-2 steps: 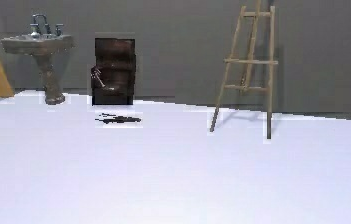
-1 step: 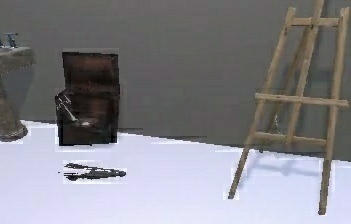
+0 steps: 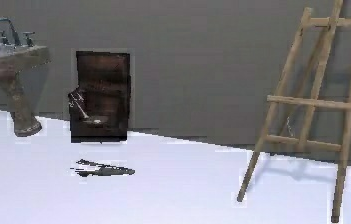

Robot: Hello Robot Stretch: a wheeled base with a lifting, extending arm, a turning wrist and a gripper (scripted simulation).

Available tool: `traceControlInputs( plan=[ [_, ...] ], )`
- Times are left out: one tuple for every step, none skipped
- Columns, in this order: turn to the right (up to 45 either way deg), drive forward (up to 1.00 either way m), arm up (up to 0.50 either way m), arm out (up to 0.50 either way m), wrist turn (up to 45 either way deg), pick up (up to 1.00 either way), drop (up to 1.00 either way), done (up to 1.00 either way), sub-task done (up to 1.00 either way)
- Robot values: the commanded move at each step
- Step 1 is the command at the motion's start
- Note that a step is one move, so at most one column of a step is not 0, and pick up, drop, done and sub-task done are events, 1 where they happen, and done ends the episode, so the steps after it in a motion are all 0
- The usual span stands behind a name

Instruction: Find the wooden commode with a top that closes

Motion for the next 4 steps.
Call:
traceControlInputs(
  plan=[
    [0.0,1.0,0.0,0.0,0.0,0.0,0.0,0.0,0.0],
    [-6.0,0.0,0.0,0.0,0.0,0.0,0.0,0.0,0.0],
    [0.0,0.1,0.0,0.0,0.0,0.0,0.0,0.0,0.0],
    [-33.0,0.0,0.0,0.0,0.0,0.0,0.0,0.0,0.0]
  ],
)
